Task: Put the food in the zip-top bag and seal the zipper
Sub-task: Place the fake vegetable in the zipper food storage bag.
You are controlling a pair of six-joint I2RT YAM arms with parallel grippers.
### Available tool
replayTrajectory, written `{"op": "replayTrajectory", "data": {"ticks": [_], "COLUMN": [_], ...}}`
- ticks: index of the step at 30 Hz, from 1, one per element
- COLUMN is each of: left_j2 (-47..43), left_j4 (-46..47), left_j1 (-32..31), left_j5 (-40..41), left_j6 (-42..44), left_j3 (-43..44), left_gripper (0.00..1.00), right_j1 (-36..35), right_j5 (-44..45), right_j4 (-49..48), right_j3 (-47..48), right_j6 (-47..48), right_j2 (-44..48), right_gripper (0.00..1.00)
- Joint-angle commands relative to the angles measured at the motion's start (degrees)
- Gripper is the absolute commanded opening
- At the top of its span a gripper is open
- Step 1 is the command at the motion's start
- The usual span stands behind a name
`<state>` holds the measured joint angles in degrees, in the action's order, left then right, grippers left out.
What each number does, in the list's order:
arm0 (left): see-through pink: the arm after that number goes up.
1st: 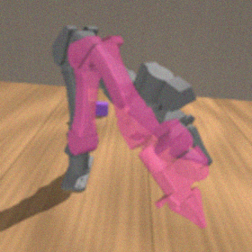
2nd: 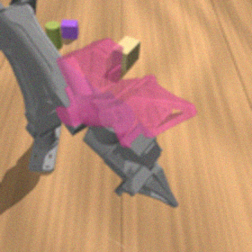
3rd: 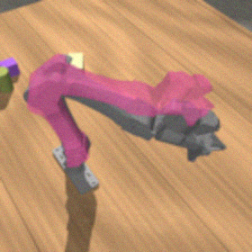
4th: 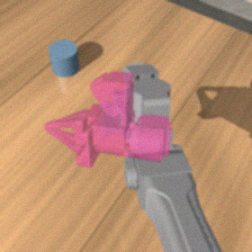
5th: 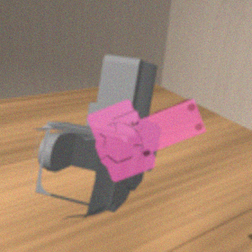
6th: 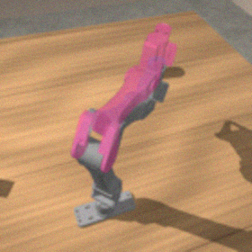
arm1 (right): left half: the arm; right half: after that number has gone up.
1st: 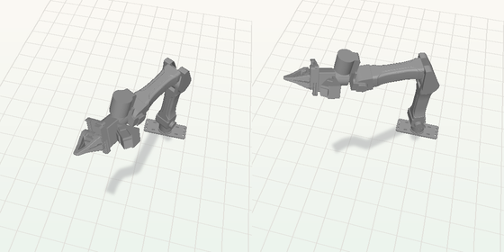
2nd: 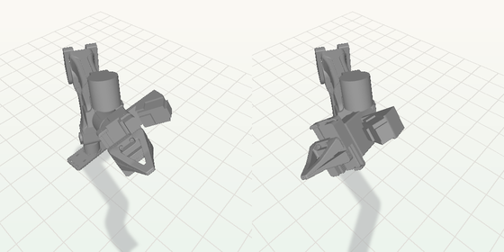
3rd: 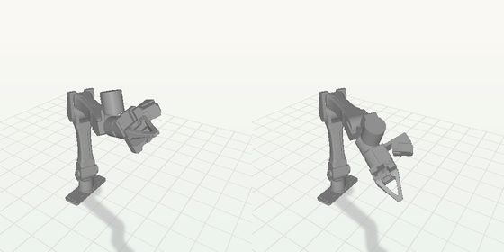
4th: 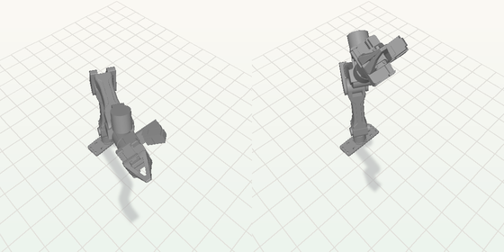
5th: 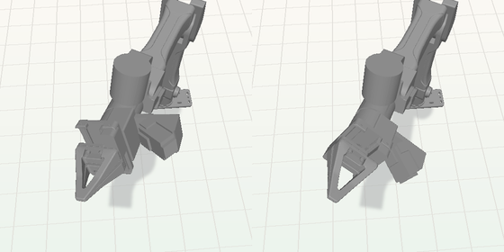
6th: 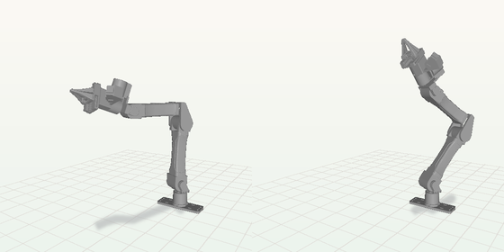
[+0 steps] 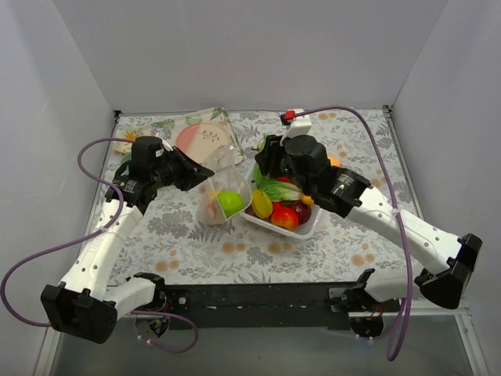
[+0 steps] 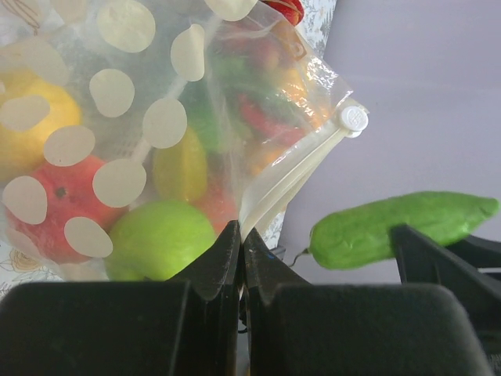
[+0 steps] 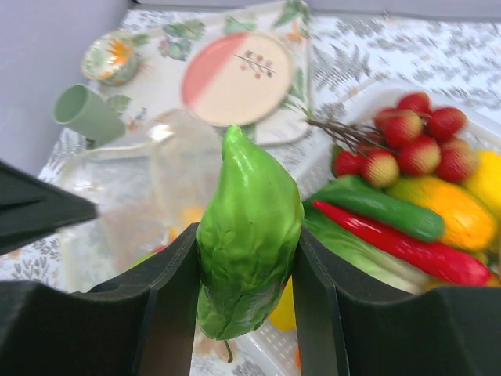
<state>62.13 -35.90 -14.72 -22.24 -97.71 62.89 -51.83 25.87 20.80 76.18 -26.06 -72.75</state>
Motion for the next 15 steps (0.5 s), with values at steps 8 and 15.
{"op": "replayTrajectory", "data": {"ticks": [8,15], "left_j2": [0.2,-0.5], "left_j4": [2.4,1.8], "left_j1": [0.6,0.7], "left_j5": [-2.4,-2.2], "left_j6": [-1.7,-1.7], "left_j3": [-1.2,-1.1], "left_gripper": [0.00,0.00], "right_j1": [-14.5,-15.8], "right_j5": [13.5,16.3], "right_j4": [-20.3,-22.0], "right_j3": [5.9,8.4], "right_j6": [11.5,14.2], "right_j2": [-11.5,-17.9], "right_gripper": [0.09,0.39]}}
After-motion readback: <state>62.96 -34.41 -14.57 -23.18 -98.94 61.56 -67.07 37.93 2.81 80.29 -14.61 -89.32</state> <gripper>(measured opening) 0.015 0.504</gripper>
